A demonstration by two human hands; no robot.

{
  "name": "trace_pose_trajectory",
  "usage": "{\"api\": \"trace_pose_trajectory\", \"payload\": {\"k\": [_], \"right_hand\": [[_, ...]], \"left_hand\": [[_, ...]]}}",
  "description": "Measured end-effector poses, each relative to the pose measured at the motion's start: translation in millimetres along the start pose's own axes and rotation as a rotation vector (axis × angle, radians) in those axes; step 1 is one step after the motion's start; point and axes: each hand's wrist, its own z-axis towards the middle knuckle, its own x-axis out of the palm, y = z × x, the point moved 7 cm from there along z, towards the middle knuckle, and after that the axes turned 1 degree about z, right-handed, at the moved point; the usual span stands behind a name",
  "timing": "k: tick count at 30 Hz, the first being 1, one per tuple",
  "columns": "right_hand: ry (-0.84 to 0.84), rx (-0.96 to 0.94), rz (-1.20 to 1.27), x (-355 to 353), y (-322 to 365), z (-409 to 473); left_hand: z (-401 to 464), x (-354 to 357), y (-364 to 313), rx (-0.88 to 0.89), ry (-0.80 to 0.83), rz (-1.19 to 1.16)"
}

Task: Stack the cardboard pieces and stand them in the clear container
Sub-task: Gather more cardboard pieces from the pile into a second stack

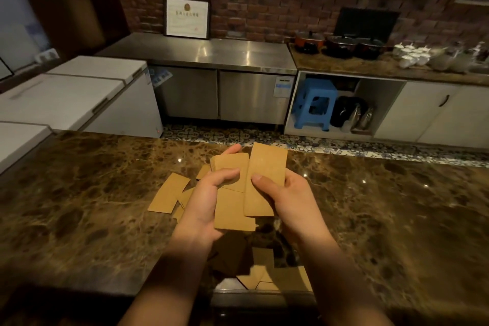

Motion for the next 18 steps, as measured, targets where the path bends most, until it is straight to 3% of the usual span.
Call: {"api": "trace_pose_trajectory", "payload": {"k": [2,5,7,9,14,18], "right_hand": [[-0.02,-0.021,-0.019,-2.5,2.3,-0.1],[-0.053,0.097,0.182,-8.8,-5.4,1.7],[-0.07,0.168,0.266,-11.0,-10.5,3.7],[-0.054,0.121,0.288,-9.5,-7.0,6.4],[0.063,-0.391,-0.029,-1.6,35.5,-5.6],[0.113,-0.385,-0.344,8.3,18.9,-7.4]], "left_hand": [[1.1,-2.9,0.0,0.003,-0.007,-0.059],[1.7,-8.9,1.3,-0.014,-0.035,-0.203],[1.9,-13.4,4.5,-0.061,-0.061,-0.202],[0.7,-14.4,11.2,-0.143,-0.077,-0.182],[0.7,-15.7,21.9,-0.233,-0.073,-0.195],[3.4,-13.6,14.2,-0.2,-0.03,-0.161]]}}
